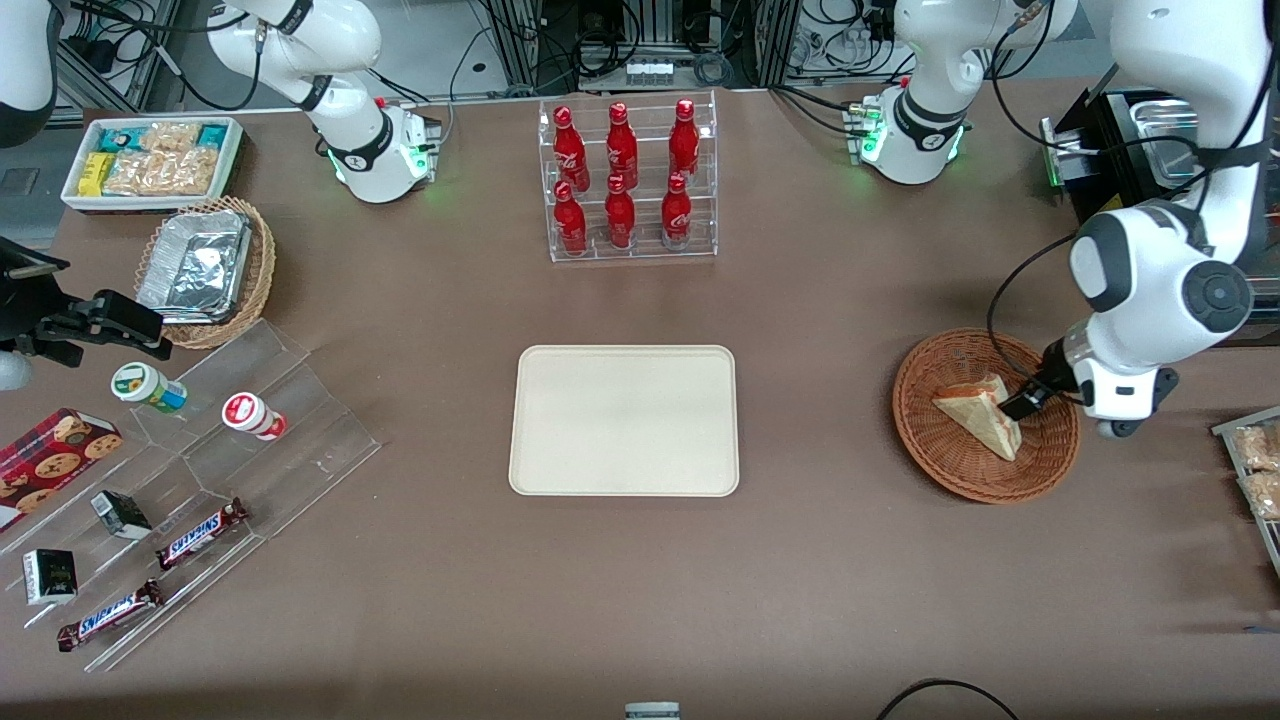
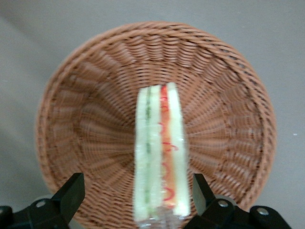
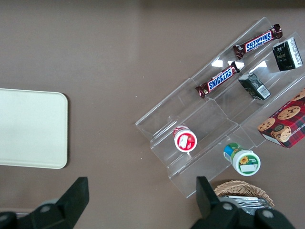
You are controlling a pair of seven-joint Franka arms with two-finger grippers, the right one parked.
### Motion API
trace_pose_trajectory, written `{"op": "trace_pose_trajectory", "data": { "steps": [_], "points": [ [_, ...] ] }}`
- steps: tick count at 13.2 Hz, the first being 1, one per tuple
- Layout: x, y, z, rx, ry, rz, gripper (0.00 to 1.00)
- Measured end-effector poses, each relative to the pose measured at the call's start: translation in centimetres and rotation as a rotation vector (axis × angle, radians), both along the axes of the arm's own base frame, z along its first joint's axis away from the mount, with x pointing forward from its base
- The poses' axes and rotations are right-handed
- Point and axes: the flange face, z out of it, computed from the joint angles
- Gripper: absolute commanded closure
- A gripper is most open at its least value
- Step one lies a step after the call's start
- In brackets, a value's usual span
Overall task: Place sandwich from basket to tray
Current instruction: 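Close the left gripper on the wrapped sandwich and lift it, then carry the held sandwich over to the cream tray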
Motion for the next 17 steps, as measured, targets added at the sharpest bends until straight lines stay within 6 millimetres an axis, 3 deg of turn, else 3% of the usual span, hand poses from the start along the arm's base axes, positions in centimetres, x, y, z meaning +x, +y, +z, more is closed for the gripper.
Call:
{"op": "trace_pose_trajectory", "data": {
  "steps": [5,10,12,15,17],
  "points": [
    [0.0,-1.4,-3.0,-0.003,0.036,-0.007,0.03],
    [-0.2,-2.8,-4.7,0.002,0.068,-0.01,0.54],
    [-0.1,-2.8,-4.6,0.002,0.068,-0.008,0.72],
    [0.1,-2.8,-3.5,-0.003,0.088,-0.01,0.75],
    [1.1,-3.4,-0.4,-0.01,0.121,-0.03,0.75]
  ]
}}
